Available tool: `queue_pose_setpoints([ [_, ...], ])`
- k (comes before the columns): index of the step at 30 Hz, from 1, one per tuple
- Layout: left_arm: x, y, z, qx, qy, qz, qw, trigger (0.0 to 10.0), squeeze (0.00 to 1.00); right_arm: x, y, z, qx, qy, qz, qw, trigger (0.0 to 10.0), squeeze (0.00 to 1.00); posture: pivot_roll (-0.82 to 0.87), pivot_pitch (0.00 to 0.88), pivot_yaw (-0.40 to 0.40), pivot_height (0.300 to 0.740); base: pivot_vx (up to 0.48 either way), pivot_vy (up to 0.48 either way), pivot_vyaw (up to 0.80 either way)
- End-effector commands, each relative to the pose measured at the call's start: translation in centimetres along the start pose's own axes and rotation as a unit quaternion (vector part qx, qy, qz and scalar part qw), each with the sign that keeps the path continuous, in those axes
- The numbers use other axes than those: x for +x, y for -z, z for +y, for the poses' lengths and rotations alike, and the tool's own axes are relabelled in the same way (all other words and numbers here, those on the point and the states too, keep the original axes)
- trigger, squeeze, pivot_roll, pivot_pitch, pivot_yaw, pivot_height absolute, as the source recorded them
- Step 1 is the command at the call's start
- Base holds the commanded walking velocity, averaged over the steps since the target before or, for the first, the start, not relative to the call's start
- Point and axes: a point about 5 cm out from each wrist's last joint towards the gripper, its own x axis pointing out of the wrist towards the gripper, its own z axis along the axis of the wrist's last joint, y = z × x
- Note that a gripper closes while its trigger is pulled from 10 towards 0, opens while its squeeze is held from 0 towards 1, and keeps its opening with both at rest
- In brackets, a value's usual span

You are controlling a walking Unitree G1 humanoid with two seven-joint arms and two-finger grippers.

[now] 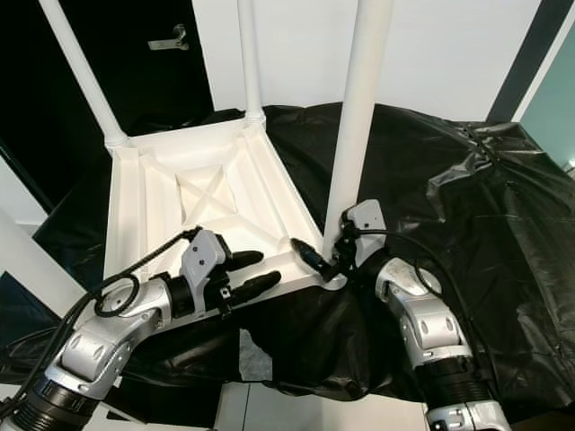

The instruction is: Building children table

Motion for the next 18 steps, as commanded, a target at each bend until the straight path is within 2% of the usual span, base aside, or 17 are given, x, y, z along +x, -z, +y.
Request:
queue_pose_setpoints([
  [1, -0.1, -0.3, -0.2, 0.005, 0.033, -0.005, 0.999, 10.0, 0.0, 0.4, 0.5, 0.7, 0.001, -0.025, 0.01, 1.0, 0.0, 0.0, 0.05, 0.0, 0.002, 0.74, 0.0, 0.0, 0.0],
  [6, -0.3, -0.2, -0.3, 0.006, 0.029, -0.003, 1.0, 10.0, 0.0, 0.1, 0.9, 0.7, 0.003, -0.051, 0.023, 0.998, 0.0, 0.0, 0.06, 0.0, -0.005, 0.74, 0.0, 0.0, 0.0],
  [10, -0.4, -0.1, -0.4, 0.006, 0.027, 0.002, 1.0, 10.0, 0.0, -0.1, 1.5, 0.6, -0.016, -0.033, 0.043, 0.998, 0.0, 0.0, 0.06, 0.0, -0.004, 0.74, 0.0, 0.0, 0.0],
  [13, -0.4, 0.1, -0.4, 0.008, 0.026, 0.007, 1.0, 10.0, 0.0, -0.1, 1.9, 0.4, -0.01, -0.008, 0.054, 0.998, 0.0, 0.0, 0.06, 0.0, -0.004, 0.74, 0.0, 0.0, 0.0],
  [14, -0.5, 0.1, -0.4, 0.008, 0.026, 0.008, 1.0, 10.0, 0.0, -0.1, 2.1, 0.3, -0.01, 0.011, 0.058, 0.998, 9.5, 0.0, 0.06, 0.0, -0.004, 0.74, 0.0, 0.0, 0.0],
  [15, -0.5, 0.1, -0.4, 0.008, 0.026, 0.008, 1.0, 10.0, 0.0, -0.1, 2.1, 0.3, -0.01, 0.011, 0.058, 0.998, 9.5, 0.0, 0.06, 0.0, -0.004, 0.74, 0.0, 0.0, 0.0],
  [16, -0.5, 0.1, -0.5, 0.007, 0.026, 0.007, 1.0, 10.0, 0.0, -0.1, 2.1, 0.6, 0.003, 0.037, 0.051, 0.998, 10.0, 0.0, 0.06, 0.0, -0.004, 0.74, 0.0, 0.0, 0.0],
  [18, -0.6, 0.1, -0.5, 0.006, 0.026, 0.007, 1.0, 10.0, 0.0, -0.1, 2.1, 0.6, 0.006, 0.04, 0.048, 0.998, 10.0, 0.0, 0.06, 0.0, -0.003, 0.74, 0.0, 0.0, 0.0],
])
